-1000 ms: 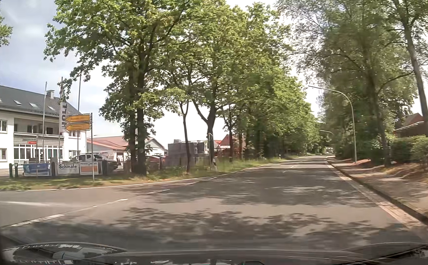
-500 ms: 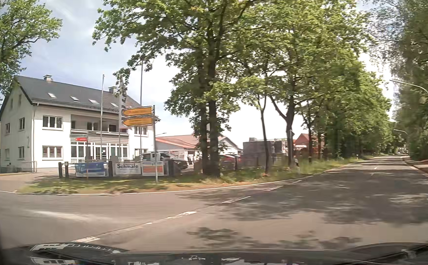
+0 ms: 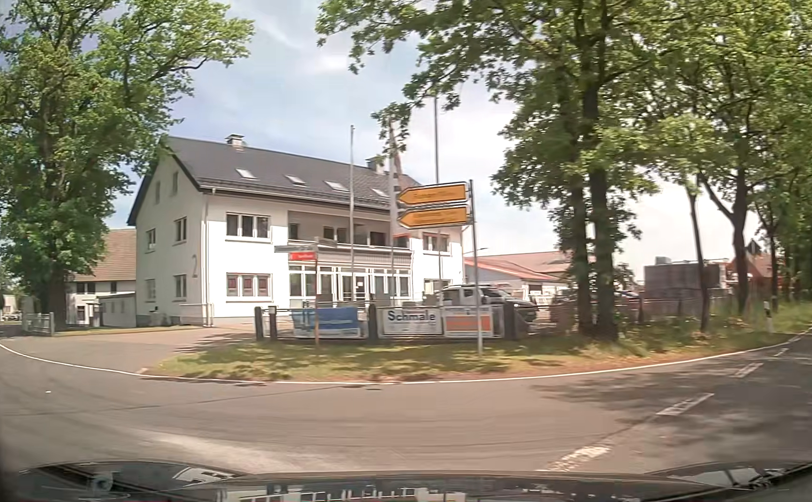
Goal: Follow the waypoints while adhering to traffic rules and regulations
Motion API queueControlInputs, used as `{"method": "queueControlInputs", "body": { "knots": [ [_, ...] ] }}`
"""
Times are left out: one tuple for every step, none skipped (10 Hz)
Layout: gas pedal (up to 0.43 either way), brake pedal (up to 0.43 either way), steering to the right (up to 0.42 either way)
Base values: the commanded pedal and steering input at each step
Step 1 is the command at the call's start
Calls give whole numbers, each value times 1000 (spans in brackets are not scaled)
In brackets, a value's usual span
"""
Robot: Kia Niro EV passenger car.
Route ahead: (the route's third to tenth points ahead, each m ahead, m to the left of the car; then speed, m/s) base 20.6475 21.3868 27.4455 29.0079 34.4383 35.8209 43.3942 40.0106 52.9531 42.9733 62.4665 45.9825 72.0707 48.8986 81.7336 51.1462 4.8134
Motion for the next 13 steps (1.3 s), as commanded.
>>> {"method": "queueControlInputs", "body": {
  "knots": [
    [177,0,-580],
    [189,0,-579],
    [197,0,-575],
    [220,0,-569],
    [228,0,-559],
    [240,0,-542],
    [240,0,-525],
    [240,0,-520],
    [248,0,-511],
    [280,0,-487],
    [287,0,-442],
    [287,0,-388],
    [287,0,-318]
  ]
}}
